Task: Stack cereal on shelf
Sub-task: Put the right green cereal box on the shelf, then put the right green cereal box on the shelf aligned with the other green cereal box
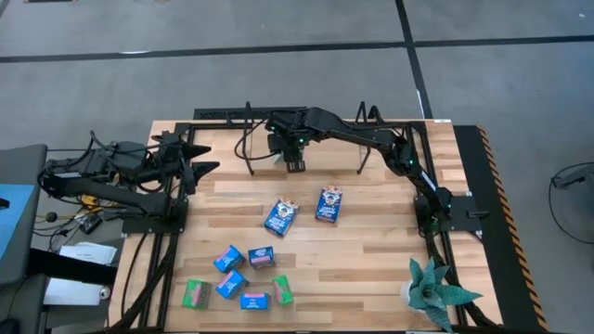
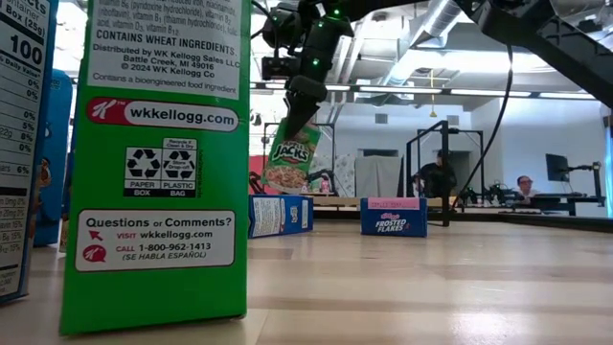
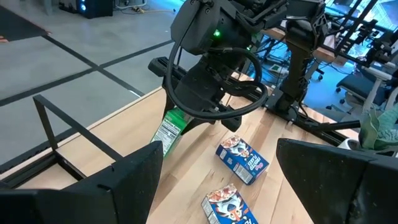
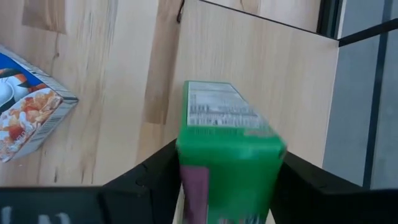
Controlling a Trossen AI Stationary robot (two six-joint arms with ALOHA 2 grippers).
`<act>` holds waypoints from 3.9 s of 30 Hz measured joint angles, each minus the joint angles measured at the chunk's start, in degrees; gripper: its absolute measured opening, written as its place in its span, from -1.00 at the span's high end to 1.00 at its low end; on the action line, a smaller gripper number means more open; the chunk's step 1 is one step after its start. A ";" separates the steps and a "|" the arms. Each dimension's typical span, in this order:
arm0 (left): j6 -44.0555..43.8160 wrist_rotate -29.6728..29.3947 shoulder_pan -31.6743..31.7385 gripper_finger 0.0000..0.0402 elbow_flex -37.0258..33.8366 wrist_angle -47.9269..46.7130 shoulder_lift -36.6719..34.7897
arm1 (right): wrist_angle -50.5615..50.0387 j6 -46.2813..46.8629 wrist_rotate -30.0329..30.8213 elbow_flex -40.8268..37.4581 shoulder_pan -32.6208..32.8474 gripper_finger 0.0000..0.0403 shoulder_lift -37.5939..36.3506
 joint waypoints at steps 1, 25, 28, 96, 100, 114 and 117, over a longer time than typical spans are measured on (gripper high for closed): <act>0.00 0.00 0.00 -0.52 0.00 0.00 0.00 | -0.01 0.02 0.00 0.00 -0.02 -0.12 0.00; 0.02 0.01 0.00 -0.52 0.00 -0.77 0.00 | 2.63 0.70 0.46 0.00 -0.72 -0.30 -0.04; 0.02 0.02 0.00 -0.52 0.00 -1.59 -0.01 | 2.59 0.70 0.47 0.00 -0.70 -0.34 -0.04; 6.40 14.10 -0.02 -0.52 0.02 -9.96 -0.09 | -2.88 95.14 -3.25 1.49 41.00 -0.62 -1.02; 6.43 14.10 -0.02 -0.52 0.02 -9.94 -0.08 | -2.25 97.88 -3.61 1.55 42.06 -0.62 -0.32; 5.99 13.82 -0.02 -0.52 0.02 -9.97 -0.04 | 0.98 100.76 -0.49 1.30 44.12 -0.62 2.60; 5.97 13.69 -0.02 -0.52 0.02 -10.05 -0.04 | 1.91 100.74 -0.14 1.46 44.09 -0.62 3.17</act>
